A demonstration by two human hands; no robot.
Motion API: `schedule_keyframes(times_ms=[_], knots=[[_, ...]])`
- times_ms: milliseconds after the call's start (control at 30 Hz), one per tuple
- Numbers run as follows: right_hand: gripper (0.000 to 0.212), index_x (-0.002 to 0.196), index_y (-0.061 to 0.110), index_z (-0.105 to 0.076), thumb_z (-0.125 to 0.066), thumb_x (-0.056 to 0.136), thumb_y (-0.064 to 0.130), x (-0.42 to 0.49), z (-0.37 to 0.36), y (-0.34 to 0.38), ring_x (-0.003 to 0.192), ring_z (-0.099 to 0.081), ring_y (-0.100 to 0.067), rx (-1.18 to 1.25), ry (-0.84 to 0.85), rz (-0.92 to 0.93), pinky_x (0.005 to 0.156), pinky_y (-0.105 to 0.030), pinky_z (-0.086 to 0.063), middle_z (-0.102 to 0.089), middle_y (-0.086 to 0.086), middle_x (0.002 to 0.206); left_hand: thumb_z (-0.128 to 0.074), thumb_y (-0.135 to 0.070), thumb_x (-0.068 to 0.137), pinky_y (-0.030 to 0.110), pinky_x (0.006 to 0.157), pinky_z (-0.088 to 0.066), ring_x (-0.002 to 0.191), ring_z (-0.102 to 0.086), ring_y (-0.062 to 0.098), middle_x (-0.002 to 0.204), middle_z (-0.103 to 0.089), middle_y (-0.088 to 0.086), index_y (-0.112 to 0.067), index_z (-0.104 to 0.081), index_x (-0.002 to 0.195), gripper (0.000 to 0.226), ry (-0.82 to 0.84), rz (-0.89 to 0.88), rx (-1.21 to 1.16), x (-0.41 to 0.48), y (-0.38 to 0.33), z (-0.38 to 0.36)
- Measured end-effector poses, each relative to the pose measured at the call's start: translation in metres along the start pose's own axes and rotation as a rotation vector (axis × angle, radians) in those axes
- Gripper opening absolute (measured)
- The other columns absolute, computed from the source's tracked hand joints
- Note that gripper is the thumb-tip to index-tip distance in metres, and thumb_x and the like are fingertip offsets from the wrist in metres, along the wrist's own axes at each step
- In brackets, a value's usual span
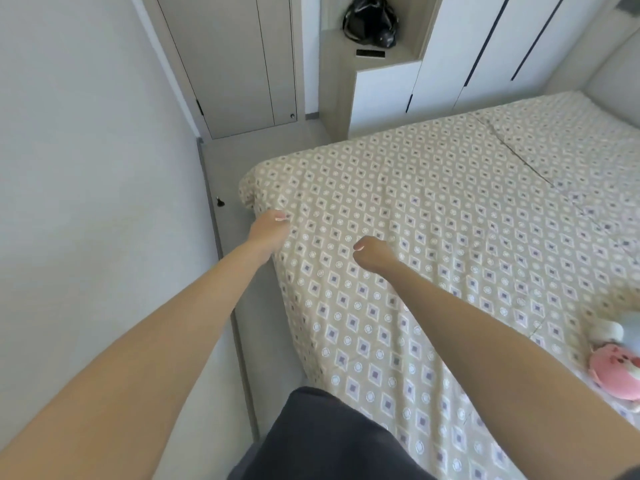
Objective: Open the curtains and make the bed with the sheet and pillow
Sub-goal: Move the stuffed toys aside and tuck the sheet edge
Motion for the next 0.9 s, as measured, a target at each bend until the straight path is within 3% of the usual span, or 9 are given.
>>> schedule_keyframes(times_ms=[100, 167, 267, 367, 567, 633, 800, 833, 900], knots=[[0.039, 0.124, -0.003, -0.055, -0.040, 0.088, 0.005, 0.031, 0.026, 0.010, 0.079, -0.051, -0.024, 0.033, -0.018, -0.040, 0.087, -0.043, -0.052, -0.059, -0.023, 0.123, -0.039, -0.013, 0.092, 0.030, 0.086, -0.047, 0.101, -0.055, 0.019, 0.136, -0.049, 0.003, -0.018, -0.044, 0.137, 0.046, 0.060, -0.046, 0.067, 0.050, -0.034, -0.006], [0.037, 0.123, -0.002, -0.057, -0.039, 0.091, 0.004, 0.051, 0.040, 0.008, 0.096, -0.060, -0.032, 0.063, -0.020, -0.077, 0.096, -0.045, -0.050, -0.059, -0.022, 0.125, -0.039, -0.011, 0.091, 0.033, 0.091, -0.045, 0.110, -0.054, 0.021, 0.138, -0.047, 0.004, -0.017, -0.044, 0.138, 0.047, 0.111, -0.085, 0.132, 0.083, -0.054, -0.015], [0.039, 0.126, 0.004, -0.057, -0.039, 0.092, 0.006, 0.080, 0.053, -0.006, 0.117, -0.055, -0.032, 0.095, -0.037, -0.147, 0.098, -0.040, -0.048, -0.057, -0.015, 0.130, -0.038, -0.007, 0.090, 0.031, 0.090, -0.043, 0.116, -0.050, 0.021, 0.142, -0.043, 0.003, -0.017, -0.044, 0.138, 0.048, 0.209, -0.154, 0.244, 0.134, -0.077, -0.035], [0.038, 0.128, 0.001, -0.055, -0.039, 0.093, 0.005, 0.107, 0.065, -0.018, 0.122, -0.052, -0.032, 0.178, -0.064, -0.260, 0.099, -0.038, -0.045, -0.053, -0.016, 0.135, -0.039, -0.007, 0.090, 0.028, 0.085, -0.040, 0.118, -0.049, 0.020, 0.141, -0.044, 0.003, -0.017, -0.046, 0.137, 0.049, 0.322, -0.209, 0.378, 0.190, -0.105, -0.060], [0.040, 0.128, -0.007, -0.054, -0.039, 0.093, 0.003, 0.153, 0.091, -0.027, 0.126, -0.048, -0.037, 0.394, -0.178, -0.526, 0.106, -0.043, -0.041, -0.049, -0.025, 0.138, -0.039, -0.005, 0.089, 0.034, 0.099, -0.042, 0.125, -0.048, 0.026, 0.140, -0.047, 0.006, -0.014, -0.047, 0.137, 0.049, 0.587, -0.362, 0.659, 0.281, -0.159, -0.108], [0.039, 0.126, -0.009, -0.055, -0.039, 0.092, 0.003, 0.163, 0.097, -0.027, 0.123, -0.050, -0.037, 0.440, -0.213, -0.598, 0.104, -0.044, -0.043, -0.050, -0.025, 0.135, -0.039, -0.009, 0.092, 0.034, 0.094, -0.044, 0.118, -0.053, 0.027, 0.136, -0.051, 0.006, -0.015, -0.049, 0.135, 0.045, 0.673, -0.426, 0.721, 0.297, -0.175, -0.120], [0.040, 0.125, 0.001, -0.058, -0.039, 0.091, 0.005, 0.168, 0.088, -0.022, 0.114, -0.057, -0.032, 0.542, -0.240, -0.754, 0.082, -0.032, -0.048, -0.057, -0.018, 0.130, -0.036, -0.010, 0.093, 0.025, 0.060, -0.040, 0.073, -0.051, 0.014, 0.127, -0.054, 0.004, -0.016, -0.048, 0.135, 0.044, 0.860, -0.510, 0.869, 0.319, -0.180, -0.150], [0.039, 0.125, 0.004, -0.059, -0.039, 0.092, 0.007, 0.168, 0.082, -0.022, 0.114, -0.056, -0.031, 0.567, -0.232, -0.784, 0.088, -0.033, -0.048, -0.058, -0.015, 0.129, -0.035, -0.010, 0.093, 0.025, 0.059, -0.039, 0.071, -0.051, 0.013, 0.128, -0.053, 0.004, -0.016, -0.048, 0.136, 0.045, 0.900, -0.523, 0.898, 0.320, -0.179, -0.157], [0.038, 0.125, 0.003, -0.058, -0.038, 0.093, 0.009, 0.167, 0.067, -0.024, 0.116, -0.055, -0.033, 0.606, -0.225, -0.824, 0.097, -0.040, -0.048, -0.058, -0.016, 0.129, -0.036, -0.010, 0.093, 0.025, 0.072, -0.040, 0.090, -0.054, 0.017, 0.136, -0.049, 0.005, -0.015, -0.047, 0.136, 0.045, 0.958, -0.539, 0.939, 0.321, -0.173, -0.165]])
Point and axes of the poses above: each hand's wrist, its own x-axis towards the middle knuckle, its own z-axis out of the back of the hand, y = z × x, the point moved 3 cm from there along x, towards the middle knuckle
